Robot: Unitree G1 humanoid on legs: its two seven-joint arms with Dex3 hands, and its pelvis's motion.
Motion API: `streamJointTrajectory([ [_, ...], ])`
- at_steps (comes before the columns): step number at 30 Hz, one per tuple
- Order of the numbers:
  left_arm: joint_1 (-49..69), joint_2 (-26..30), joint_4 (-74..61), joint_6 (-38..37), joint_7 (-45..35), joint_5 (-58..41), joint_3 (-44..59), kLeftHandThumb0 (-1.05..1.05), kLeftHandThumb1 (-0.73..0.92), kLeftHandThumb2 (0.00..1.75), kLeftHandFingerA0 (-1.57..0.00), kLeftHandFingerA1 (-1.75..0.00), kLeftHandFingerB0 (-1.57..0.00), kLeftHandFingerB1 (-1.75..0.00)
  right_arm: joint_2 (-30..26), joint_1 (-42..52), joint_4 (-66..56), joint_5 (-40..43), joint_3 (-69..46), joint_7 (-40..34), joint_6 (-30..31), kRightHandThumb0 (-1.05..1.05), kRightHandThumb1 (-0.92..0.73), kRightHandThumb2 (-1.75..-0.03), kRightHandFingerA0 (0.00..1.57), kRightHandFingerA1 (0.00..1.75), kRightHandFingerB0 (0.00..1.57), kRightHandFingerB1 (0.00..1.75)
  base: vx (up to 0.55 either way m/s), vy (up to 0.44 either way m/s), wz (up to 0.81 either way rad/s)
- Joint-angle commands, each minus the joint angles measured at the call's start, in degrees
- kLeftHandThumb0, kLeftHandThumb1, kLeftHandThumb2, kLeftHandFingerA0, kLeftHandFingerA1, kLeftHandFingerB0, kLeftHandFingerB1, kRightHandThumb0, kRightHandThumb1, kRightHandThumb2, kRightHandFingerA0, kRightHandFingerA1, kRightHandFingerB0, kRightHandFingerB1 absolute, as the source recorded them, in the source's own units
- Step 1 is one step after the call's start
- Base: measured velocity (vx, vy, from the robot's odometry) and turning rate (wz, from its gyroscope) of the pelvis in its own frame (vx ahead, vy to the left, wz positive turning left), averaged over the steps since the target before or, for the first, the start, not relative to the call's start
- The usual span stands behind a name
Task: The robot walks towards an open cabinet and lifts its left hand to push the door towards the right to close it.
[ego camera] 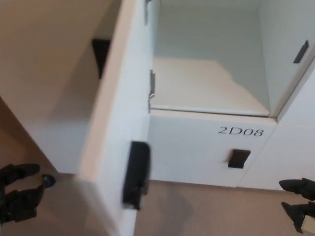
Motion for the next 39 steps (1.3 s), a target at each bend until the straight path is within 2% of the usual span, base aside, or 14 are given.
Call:
streamJointTrajectory([
  [1, 0.3, 0.7, -0.3, -0.6, -0.2, 0.3, 0.0, -0.4, 0.23, 1.1, -0.71, -0.53, -0.51, -0.77, -0.7, 0.2, 0.6, -0.2, -0.2, -0.2, -0.7, -0.34, -0.74, -0.6, 0.7, 0.49, 0.52, 0.42, 0.0, -0.06, 0.06],
  [11, -0.1, 0.7, -0.1, -0.5, -0.2, 0.1, 0.2, -0.4, 0.23, 1.09, -0.72, -0.52, -0.53, -0.78, -0.8, -0.2, -0.1, -0.3, -0.1, -0.3, 0.3, -0.35, -0.74, -0.61, 0.7, 0.49, 0.52, 0.42, 0.01, -0.03, -0.01],
  [19, -0.4, 0.7, -0.1, -0.5, 0.2, 0.4, 0.0, -0.41, 0.24, 1.11, -0.73, -0.52, -0.53, -0.78, -1.4, 0.6, -1.5, 0.5, -1.2, -0.6, -0.3, -0.37, -0.73, -0.62, 0.67, 0.5, 0.51, 0.43, 0.07, 0.154, 0.04],
  [26, -1.5, 1.1, -0.1, 0.3, 0.5, 0.0, 0.6, -0.37, 0.21, 1.13, -0.73, -0.53, -0.54, -0.77, -2.5, 3.2, -9.7, 1.2, -3.2, 0.4, 7.7, -0.37, -0.75, -0.61, 0.72, 0.49, 0.53, 0.42, 0.0, 0.055, 0.07],
  [30, -0.7, 0.9, -0.3, -0.1, 0.4, 0.4, 0.3, -0.4, 0.23, 1.07, -0.72, -0.52, -0.49, -0.74, -2.8, 3.2, -10.3, 0.6, -4.3, -0.4, 12.6, -0.4, -0.74, -0.61, 0.72, 0.49, 0.52, 0.41, 0.0, 0.0, 0.0],
  [39, -0.4, 0.9, -0.1, -0.5, 0.5, 0.1, 0.6, -0.37, 0.19, 1.13, -0.74, -0.54, -0.53, -0.76, -2.7, 3.8, -13.1, -1.0, -4.8, -2.1, 17.9, -0.37, -0.76, -0.62, 0.73, 0.48, 0.56, 0.42, 0.0, 0.0, 0.0],
])
